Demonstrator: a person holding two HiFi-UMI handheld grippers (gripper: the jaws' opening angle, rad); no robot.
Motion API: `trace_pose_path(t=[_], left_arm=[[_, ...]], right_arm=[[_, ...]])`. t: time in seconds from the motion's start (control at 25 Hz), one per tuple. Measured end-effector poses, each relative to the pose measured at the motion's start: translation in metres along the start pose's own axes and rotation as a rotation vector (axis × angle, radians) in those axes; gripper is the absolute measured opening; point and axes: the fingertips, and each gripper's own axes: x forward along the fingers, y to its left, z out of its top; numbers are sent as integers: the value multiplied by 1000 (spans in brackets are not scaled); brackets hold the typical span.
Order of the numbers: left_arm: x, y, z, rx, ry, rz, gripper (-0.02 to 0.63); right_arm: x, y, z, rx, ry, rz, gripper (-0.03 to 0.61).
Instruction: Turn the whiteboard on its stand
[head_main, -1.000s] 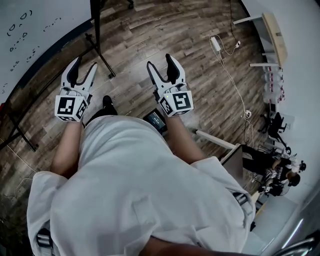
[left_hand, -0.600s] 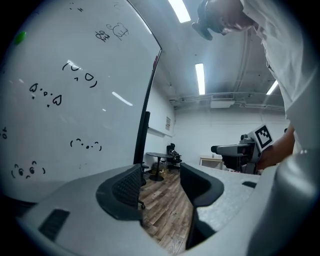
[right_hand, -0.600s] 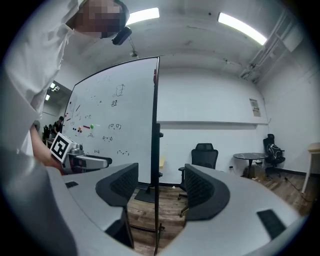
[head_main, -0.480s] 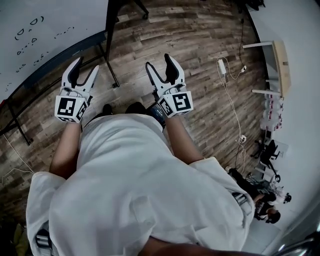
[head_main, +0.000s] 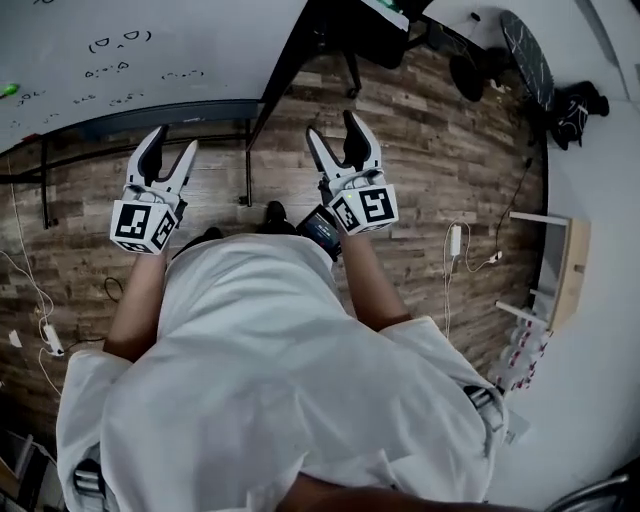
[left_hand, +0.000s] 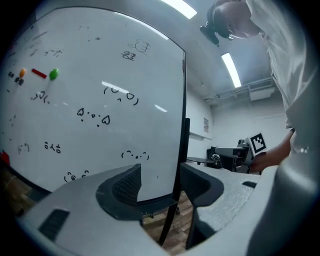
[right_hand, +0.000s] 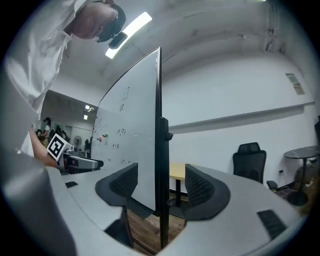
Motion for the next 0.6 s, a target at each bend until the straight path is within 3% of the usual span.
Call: trace_pose_path(t=[0.28,0.6], left_arm=[[-10,-4,18,12,-34,208,233],[-51,-7,26,34,-55,437,233]], right_arm=[[56,-15,19,14,-52,244,293],[102,-13,10,50,-27,461,301]])
